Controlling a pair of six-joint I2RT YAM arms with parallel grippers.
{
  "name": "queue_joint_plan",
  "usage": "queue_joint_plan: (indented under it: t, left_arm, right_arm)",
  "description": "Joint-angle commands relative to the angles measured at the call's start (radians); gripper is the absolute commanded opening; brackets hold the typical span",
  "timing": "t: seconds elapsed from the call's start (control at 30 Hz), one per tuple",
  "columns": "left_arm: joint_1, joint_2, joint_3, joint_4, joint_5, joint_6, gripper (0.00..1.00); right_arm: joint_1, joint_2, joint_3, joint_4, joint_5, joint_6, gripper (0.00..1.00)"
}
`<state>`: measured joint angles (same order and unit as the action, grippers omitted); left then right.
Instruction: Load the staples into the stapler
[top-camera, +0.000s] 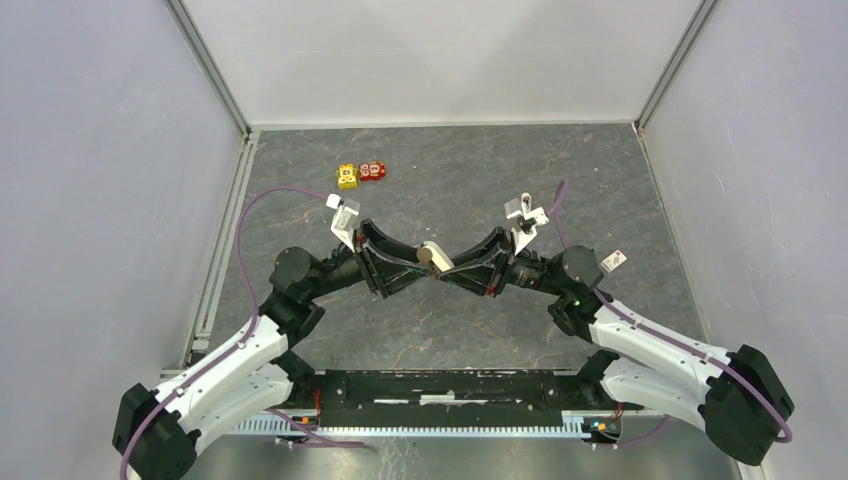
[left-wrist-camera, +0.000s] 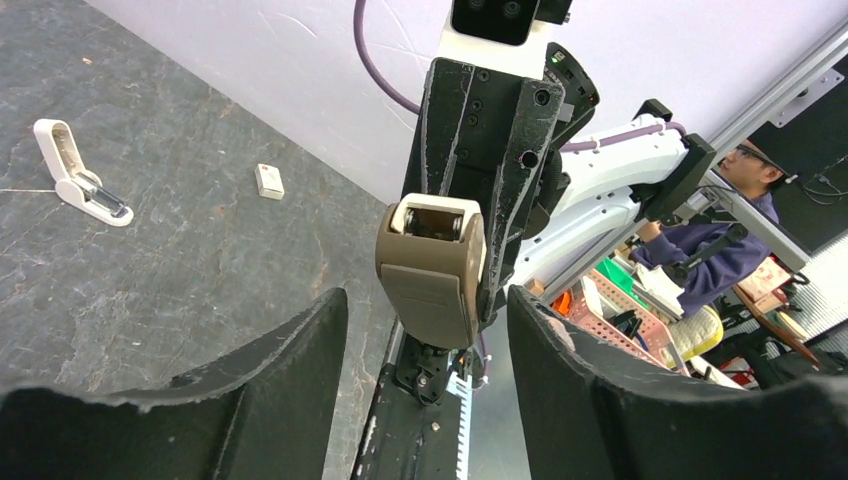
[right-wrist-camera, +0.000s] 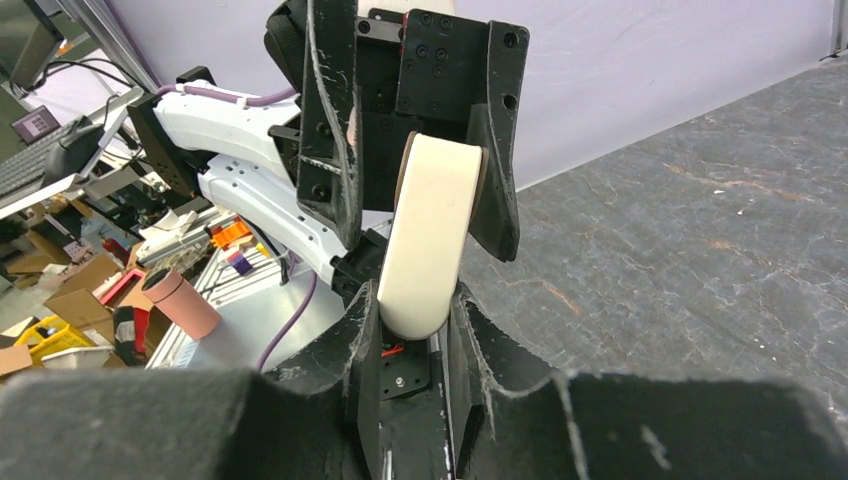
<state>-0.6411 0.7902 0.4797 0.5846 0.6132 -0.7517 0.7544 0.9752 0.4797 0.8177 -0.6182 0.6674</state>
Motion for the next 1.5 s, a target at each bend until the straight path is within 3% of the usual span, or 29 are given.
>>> queue_joint_plan:
  t: [0.0, 0.1, 0.27, 0.33, 0.4, 0.57, 0.63, 0.93, 1.0, 1.2, 1.3, 1.47]
  left_arm:
    - [-0.002, 0.026, 0.0, 0.091, 0.038, -0.058, 0.61]
    - [-0.002, 0.038, 0.002, 0.107, 0.046, -0.069, 0.53]
    - [-0.002, 0.028, 0.003, 0.125, 0.045, -0.072, 0.29]
    - [-0.002, 0.028, 0.008, 0.127, 0.052, -0.074, 0.19]
    - [-0.002, 0.03, 0.014, 0.133, 0.058, -0.078, 0.03]
    - [-0.002, 0.018, 0.019, 0.12, 0.044, -0.075, 0.02]
    - [-0.003, 0.007, 0.021, 0.076, 0.038, -0.042, 0.02]
    - [-0.003, -0.005, 0.019, 0.014, 0.009, -0.009, 0.02]
    - [-0.002, -0.007, 0.019, 0.006, 0.01, -0.008, 0.02]
    - [-0.002, -0.042, 0.03, -0.105, 0.009, 0.059, 0.02]
    - [-0.002, -0.087, 0.037, -0.23, -0.023, 0.15, 0.02]
    - [0.001, -0.147, 0.047, -0.363, -0.041, 0.239, 0.02]
  right_arm:
    - [-0.001, 0.009, 0.0, 0.094, 0.004, 0.025, 0.0]
    - [-0.001, 0.018, 0.002, 0.101, 0.003, 0.032, 0.0]
    - [-0.001, 0.028, -0.007, 0.106, -0.001, 0.03, 0.0]
    - [-0.001, 0.032, -0.01, 0.106, -0.002, 0.03, 0.0]
    - [-0.001, 0.033, -0.01, 0.103, -0.002, 0.029, 0.05]
    - [-0.003, 0.012, -0.006, 0.048, 0.02, 0.006, 0.35]
    - [-0.003, -0.009, -0.011, 0.02, 0.044, -0.013, 0.42]
    - [-0.002, -0.005, -0.007, 0.027, 0.057, -0.008, 0.48]
    - [-0.003, 0.004, -0.004, 0.041, 0.047, 0.0, 0.42]
    - [-0.003, 0.018, 0.002, 0.109, 0.008, 0.032, 0.07]
    - [-0.004, 0.003, 0.01, 0.07, 0.004, 0.004, 0.01]
    - [-0.02, -0.029, 0.011, 0.003, 0.015, -0.041, 0.0]
